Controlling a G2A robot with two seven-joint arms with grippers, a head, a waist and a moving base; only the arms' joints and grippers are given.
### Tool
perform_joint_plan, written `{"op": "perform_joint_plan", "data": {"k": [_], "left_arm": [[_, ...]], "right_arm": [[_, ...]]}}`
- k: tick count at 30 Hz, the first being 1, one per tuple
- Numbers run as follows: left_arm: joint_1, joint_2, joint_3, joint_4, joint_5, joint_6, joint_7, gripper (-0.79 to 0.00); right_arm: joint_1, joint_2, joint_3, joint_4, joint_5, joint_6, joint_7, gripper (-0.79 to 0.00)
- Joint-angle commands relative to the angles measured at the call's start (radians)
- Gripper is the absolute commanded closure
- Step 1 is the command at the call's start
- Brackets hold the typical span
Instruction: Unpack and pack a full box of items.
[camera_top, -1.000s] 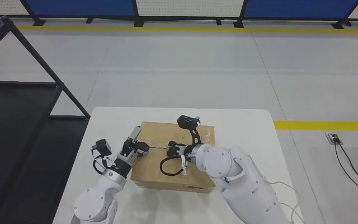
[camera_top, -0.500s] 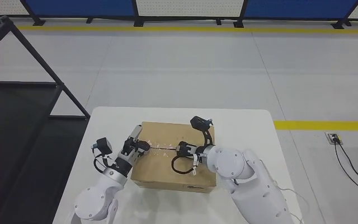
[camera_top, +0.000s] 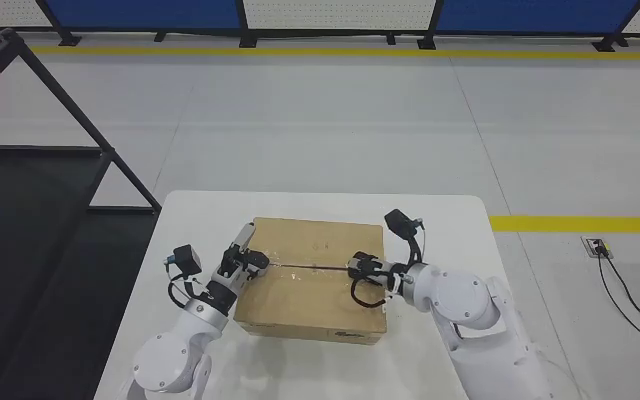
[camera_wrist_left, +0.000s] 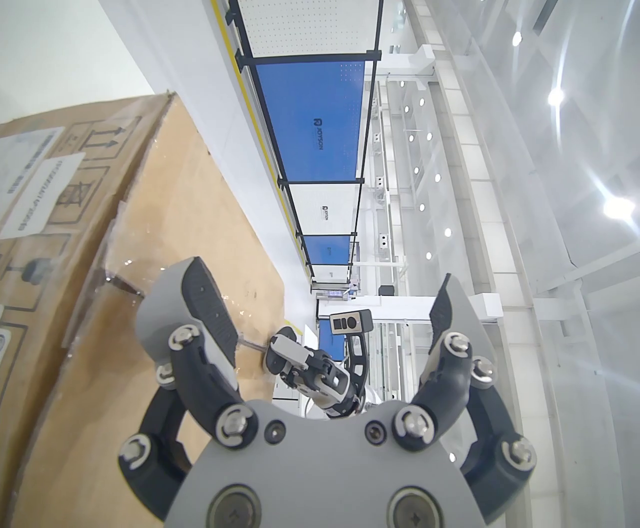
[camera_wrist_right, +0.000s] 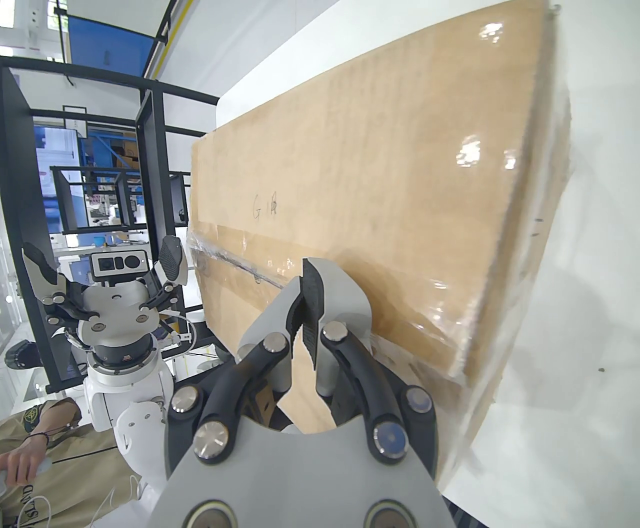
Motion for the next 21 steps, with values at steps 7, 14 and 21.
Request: {"op": "perform_joint_plan", "data": {"k": [7, 14, 21], "left_arm": [[-0.003, 0.000, 0.001, 0.000, 0.006, 0.007, -0.001, -0.785], [-0.009, 0.000, 0.006, 0.008, 0.010, 0.012, 0.003, -0.785], [-0.014, -0.001, 0.013, 0.009, 0.014, 0.015, 0.007, -0.785]], "right_arm": [[-0.058, 0.017, 0.077, -0.026, 0.045, -0.021, -0.011, 0.000], [-0.117, 0.031, 0.133, -0.072, 0.073, -0.038, -0.024, 0.000], [-0.172, 0.043, 0.179, -0.113, 0.097, -0.037, -0.055, 0.000]]}}
